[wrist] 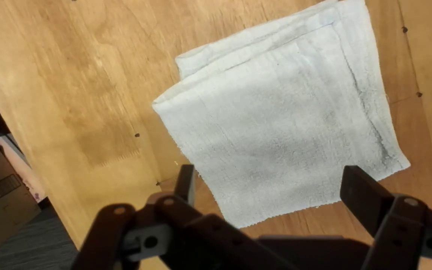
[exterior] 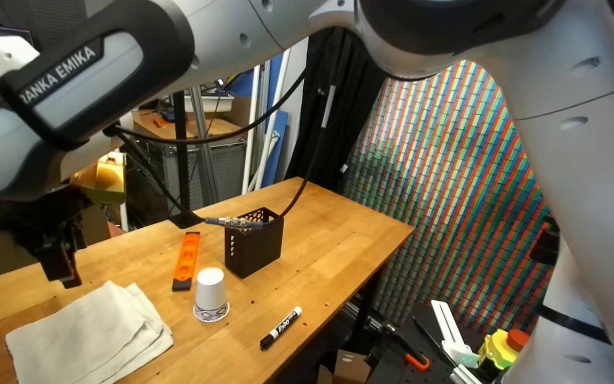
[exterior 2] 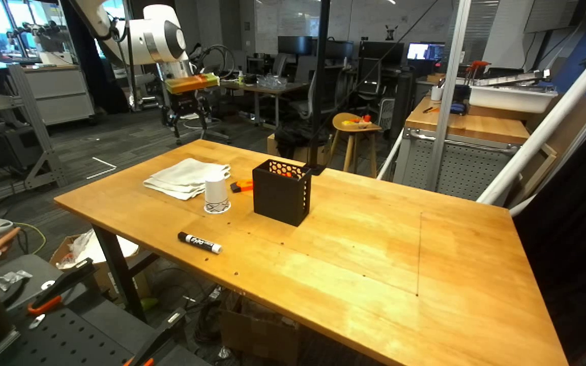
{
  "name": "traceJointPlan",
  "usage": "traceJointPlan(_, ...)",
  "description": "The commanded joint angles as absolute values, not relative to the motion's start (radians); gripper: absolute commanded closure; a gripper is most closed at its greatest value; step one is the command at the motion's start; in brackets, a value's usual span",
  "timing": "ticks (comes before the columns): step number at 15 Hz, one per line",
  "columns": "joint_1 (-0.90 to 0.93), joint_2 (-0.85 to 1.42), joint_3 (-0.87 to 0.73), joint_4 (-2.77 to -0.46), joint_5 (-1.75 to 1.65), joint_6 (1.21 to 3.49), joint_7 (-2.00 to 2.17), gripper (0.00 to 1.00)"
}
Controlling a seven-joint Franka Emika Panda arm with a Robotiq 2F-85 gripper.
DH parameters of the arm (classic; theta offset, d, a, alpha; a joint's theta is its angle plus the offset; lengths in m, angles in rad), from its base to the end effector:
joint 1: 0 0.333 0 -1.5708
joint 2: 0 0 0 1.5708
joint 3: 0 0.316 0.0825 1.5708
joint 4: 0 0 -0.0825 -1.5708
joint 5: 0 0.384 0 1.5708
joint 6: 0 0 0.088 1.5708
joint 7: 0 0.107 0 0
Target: Pick up the white towel and place it on the basket, push the towel into the basket
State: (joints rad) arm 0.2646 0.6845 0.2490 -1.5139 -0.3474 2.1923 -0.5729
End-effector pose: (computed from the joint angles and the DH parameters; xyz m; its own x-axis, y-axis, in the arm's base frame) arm 0.6399 0.3135 0.2709 0.3356 0.9401 -0.0598 0.9379 -0.3275 0.1146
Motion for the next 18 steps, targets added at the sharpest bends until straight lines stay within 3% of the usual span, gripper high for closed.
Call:
traceJointPlan(1,0.282,0.8,0.227,-1.432,-0.368,2.263,-0.608,0.0)
traceJointPlan(8,0.275,0.955,0.214,-1.38,-0.353,2.359,-0.628,0.0)
traceJointPlan(15,0.264,0.966,0.232,-1.44,-0.337,2.386,-0.628,0.0)
traceJointPlan(16,0.262,0.962,0.234,-1.449,-0.332,2.385,-0.623,0.25)
traceJointPlan(18,0.262,0.952,0.236,-1.463,-0.326,2.378,-0.615,0.32)
